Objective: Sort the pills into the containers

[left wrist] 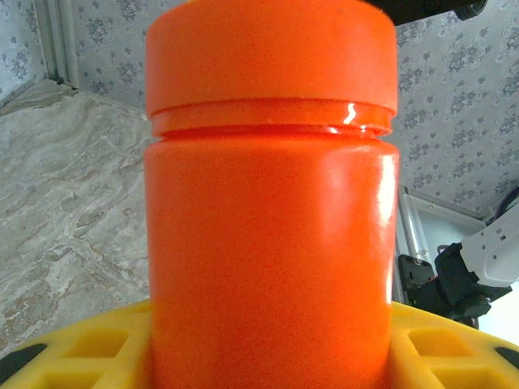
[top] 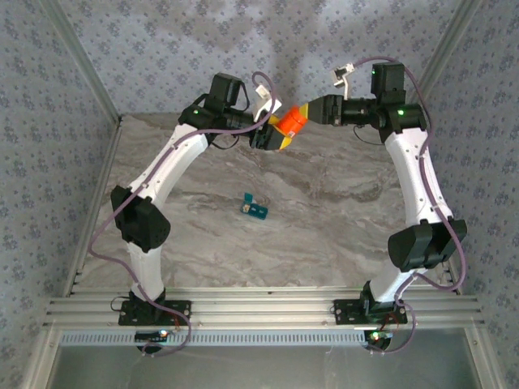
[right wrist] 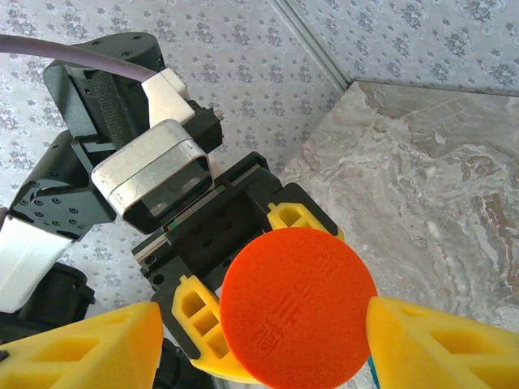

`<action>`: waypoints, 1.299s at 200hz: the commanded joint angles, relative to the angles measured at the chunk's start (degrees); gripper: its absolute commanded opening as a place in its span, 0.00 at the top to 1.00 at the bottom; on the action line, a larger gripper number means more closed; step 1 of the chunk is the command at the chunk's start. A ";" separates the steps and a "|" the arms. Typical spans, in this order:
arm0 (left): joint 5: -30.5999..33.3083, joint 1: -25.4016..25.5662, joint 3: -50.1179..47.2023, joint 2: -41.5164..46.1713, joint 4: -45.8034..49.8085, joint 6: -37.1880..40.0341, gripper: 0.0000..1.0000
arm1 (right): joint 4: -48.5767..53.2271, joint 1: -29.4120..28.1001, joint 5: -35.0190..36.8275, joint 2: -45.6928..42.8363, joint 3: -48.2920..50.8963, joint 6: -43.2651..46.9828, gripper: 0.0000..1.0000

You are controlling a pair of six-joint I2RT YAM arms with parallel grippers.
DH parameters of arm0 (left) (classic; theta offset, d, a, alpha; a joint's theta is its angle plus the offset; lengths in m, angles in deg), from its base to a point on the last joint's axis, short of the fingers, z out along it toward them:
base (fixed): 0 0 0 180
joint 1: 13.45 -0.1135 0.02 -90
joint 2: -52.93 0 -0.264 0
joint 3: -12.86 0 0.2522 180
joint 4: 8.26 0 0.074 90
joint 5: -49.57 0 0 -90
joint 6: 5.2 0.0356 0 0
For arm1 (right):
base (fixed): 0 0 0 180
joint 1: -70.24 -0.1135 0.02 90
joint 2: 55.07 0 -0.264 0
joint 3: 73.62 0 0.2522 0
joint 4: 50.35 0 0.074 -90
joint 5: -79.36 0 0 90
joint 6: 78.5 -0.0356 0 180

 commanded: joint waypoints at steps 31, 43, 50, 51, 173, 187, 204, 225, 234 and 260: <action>-2.89 0.30 2.16 -0.08 -0.29 0.43 1.00 | 1.90 0.32 1.78 1.50 -1.38 0.83 0.31; -2.88 0.27 2.25 -0.18 -0.24 0.51 1.00 | 1.79 0.39 2.02 1.49 -1.42 0.76 0.31; -3.00 0.29 2.29 -0.25 -0.11 0.59 1.00 | 1.74 0.45 2.27 1.42 -1.38 0.73 0.31; -3.01 0.27 2.31 -0.26 -0.13 0.59 1.00 | 1.68 0.45 2.30 1.40 -1.38 0.69 0.31; -4.25 0.23 5.63 -2.37 1.94 1.26 1.00 | -0.75 -1.13 -2.75 2.73 -1.64 -1.20 0.60; -4.24 0.26 5.76 -2.47 1.96 1.29 1.00 | -1.24 -1.20 -3.00 2.80 -1.58 -1.72 0.66; -4.25 0.26 6.01 -2.55 2.01 1.30 1.00 | -1.61 -1.54 -3.61 2.99 -1.49 -2.16 0.69; -3.86 0.26 6.55 -2.82 1.93 1.29 1.00 | -1.89 -2.10 -3.67 2.84 -0.71 -2.75 0.73; -3.35 0.26 6.79 -2.91 1.72 1.05 1.00 | -2.02 -2.34 -2.86 2.61 -0.04 -3.22 0.73; 1.22 0.56 6.73 -2.52 -0.24 -0.09 1.00 | -5.72 -3.08 0.63 1.03 3.86 -7.91 0.78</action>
